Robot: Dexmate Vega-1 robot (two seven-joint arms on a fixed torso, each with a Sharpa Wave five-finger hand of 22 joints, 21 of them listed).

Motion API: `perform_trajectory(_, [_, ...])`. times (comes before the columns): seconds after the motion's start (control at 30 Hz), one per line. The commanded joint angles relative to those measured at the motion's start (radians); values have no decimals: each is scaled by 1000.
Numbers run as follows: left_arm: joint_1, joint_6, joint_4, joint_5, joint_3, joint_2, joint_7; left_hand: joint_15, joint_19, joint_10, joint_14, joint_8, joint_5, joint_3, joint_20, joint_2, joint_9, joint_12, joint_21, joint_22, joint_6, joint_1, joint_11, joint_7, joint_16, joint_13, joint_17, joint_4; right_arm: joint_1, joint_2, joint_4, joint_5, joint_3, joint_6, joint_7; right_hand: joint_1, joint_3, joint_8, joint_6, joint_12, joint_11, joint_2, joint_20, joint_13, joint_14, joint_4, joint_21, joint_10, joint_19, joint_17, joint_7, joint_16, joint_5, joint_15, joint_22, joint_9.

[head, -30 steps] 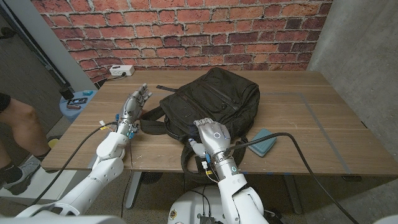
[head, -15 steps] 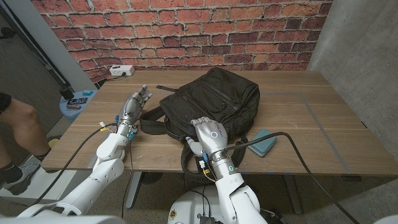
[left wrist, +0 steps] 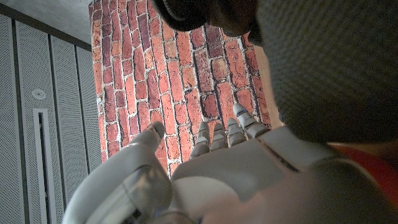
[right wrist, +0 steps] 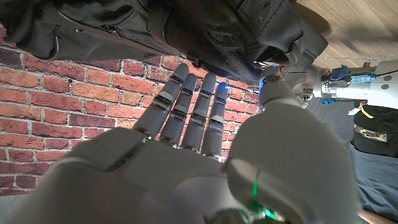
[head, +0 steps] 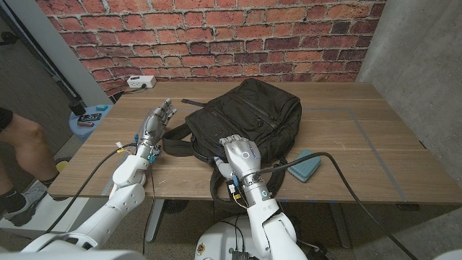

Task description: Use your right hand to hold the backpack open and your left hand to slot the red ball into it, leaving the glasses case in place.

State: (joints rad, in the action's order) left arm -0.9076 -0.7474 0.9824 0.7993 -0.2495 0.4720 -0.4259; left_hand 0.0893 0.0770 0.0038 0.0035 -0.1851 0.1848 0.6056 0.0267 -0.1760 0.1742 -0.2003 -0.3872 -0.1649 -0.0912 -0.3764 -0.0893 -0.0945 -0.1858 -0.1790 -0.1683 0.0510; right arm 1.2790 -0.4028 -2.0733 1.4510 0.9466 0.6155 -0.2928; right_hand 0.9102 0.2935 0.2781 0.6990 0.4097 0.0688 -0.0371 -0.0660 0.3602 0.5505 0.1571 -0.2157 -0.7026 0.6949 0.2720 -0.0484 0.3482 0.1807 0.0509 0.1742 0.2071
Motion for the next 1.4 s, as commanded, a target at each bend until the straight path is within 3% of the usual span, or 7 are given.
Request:
perform_trajectory(0.03, [1, -1, -3, 0, -2, -4, -11, 2, 12, 4, 7, -5, -2, 5, 2, 4, 4, 1, 5, -6, -8, 4, -5, 0, 5, -5, -3, 0, -33, -11, 49, -31, 15, 5, -86, 18, -8, 11, 38, 19, 14, 4, -20, 8, 32, -3, -8, -36, 24, 9, -8, 18, 0, 138, 2, 4])
perform_trajectory(0.3, [-14, -2, 19, -10, -4, -2, 11, 2, 15, 3, 8, -5, -3, 7, 3, 4, 4, 1, 7, -6, -13, 4, -4, 2, 5, -5, -3, -2, -43, -31, 61, -71, 16, -10, -166, 28, -16, 24, 104, 50, 37, 10, -38, 13, 94, -4, -18, -97, 66, 20, -34, 45, 0, 160, 4, 6])
perform_trajectory(0.5, [-24, -1, 42, -19, -6, 2, 31, 3, 16, 3, 8, -6, -3, 9, 3, 4, 4, 1, 9, -6, -17, 4, -4, 1, 5, -5, -3, -3, -62, -45, 96, -90, 16, -27, -246, 55, -6, 41, 172, 74, 57, 22, -53, 9, 146, 2, -29, -158, 106, 24, -59, 58, 2, 170, 5, 7])
perform_trajectory(0.7, [-34, 3, 56, -25, -7, 7, 46, 2, 18, 3, 8, -8, -3, 10, 4, 4, 4, 1, 12, -6, -25, 4, -4, 0, 5, -5, -3, -4, -79, -52, 134, -108, 19, -29, -293, 72, 0, 45, 194, 85, 64, 28, -60, 6, 177, 6, -32, -187, 121, 27, -64, 65, 3, 177, 5, 7])
perform_trajectory(1.0, [-31, 7, 56, -25, -14, 6, 39, 3, 19, 4, 9, -7, -3, 12, 5, 4, 4, 1, 15, -6, -26, 4, -4, 1, 5, -5, -3, -5, -103, -68, 161, -101, 28, -17, -325, 74, 1, 41, 193, 82, 66, 28, -63, 4, 189, 4, -32, -182, 125, 27, -64, 64, 3, 174, 6, 7])
perform_trajectory(1.4, [-21, 15, 49, -29, -21, 6, 35, 2, 22, 6, 12, -5, -4, 13, 5, 4, 5, 0, 19, -6, -28, 5, -4, 2, 4, -5, -3, -6, -123, -121, 139, -42, 31, 3, -274, 66, -1, 28, 174, 75, 66, 26, -60, 6, 186, -3, -26, -158, 113, 24, -67, 51, 1, 170, 7, 8])
